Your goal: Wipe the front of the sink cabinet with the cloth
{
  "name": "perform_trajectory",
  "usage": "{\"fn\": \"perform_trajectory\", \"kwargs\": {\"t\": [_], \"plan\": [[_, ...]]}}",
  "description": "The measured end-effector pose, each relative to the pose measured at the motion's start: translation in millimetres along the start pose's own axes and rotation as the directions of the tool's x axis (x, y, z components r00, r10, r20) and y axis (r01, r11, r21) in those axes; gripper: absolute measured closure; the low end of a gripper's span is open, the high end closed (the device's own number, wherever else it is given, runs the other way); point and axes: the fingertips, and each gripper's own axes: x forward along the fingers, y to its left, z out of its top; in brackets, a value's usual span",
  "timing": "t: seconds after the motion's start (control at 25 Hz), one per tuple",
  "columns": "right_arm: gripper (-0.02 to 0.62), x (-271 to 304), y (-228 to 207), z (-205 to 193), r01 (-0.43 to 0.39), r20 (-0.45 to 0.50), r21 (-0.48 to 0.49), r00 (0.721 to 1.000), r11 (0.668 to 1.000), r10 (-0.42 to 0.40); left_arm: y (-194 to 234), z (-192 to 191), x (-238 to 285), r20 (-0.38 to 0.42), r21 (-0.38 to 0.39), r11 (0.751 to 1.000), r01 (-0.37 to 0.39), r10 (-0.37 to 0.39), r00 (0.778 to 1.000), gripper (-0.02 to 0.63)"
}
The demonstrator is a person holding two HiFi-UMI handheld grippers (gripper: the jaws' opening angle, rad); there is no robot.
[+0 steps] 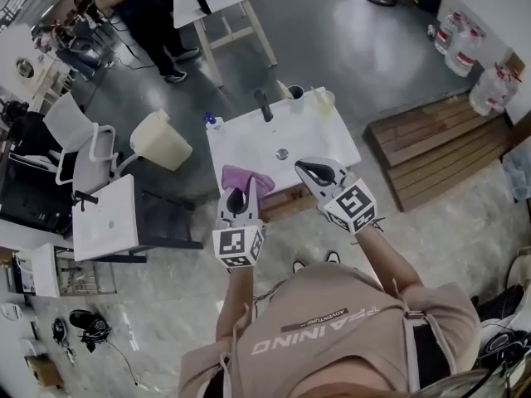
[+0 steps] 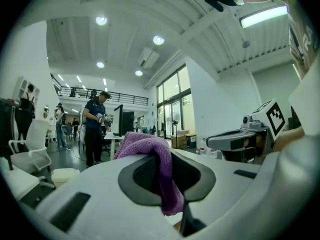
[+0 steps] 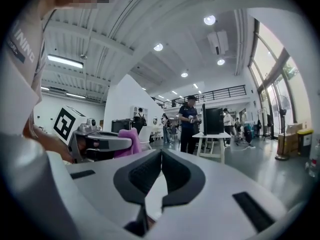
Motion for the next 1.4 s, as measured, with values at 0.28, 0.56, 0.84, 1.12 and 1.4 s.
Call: {"fn": "perform_trajectory", "kwargs": {"t": [0.28, 0.56, 0.84, 1.12, 1.4], "plan": [[0.583, -12.8, -2.3, 3.3, 0.056, 0.035, 0.0, 0.998, 0.998, -0.056, 3.3, -5.1, -7.4, 0.008, -0.032, 0.999, -0.024, 0.024, 1.0, 0.569], [0.583, -24.1, 4.0, 6.1, 0.057, 0.014, -0.012, 0.998, 0.998, -0.057, 5.8, -1.5, -17.9, 0.022, -0.074, 0.997, -0.022, 0.024, 0.999, 0.569], [0.583, -28.7, 21.4, 9.5, 0.019, 0.025, 0.014, 0.999, 1.0, -0.019, 0.4, 1.9, -30.9, 0.024, -0.063, 0.998, -0.007, 0.009, 1.0, 0.569], [0.584, -29.9, 30.8, 6.7, 0.023, 0.024, 0.007, 0.999, 1.0, -0.023, 2.7, 1.0, -42.4, 0.018, -0.065, 0.998, -0.009, 0.01, 1.0, 0.569], [0.584, -30.1, 30.6, 11.0, 0.03, 0.045, -0.007, 0.999, 1.0, -0.03, 0.0, -1.5, -41.7, 0.017, -0.07, 0.998, -0.002, 0.003, 1.0, 0.569]]}}
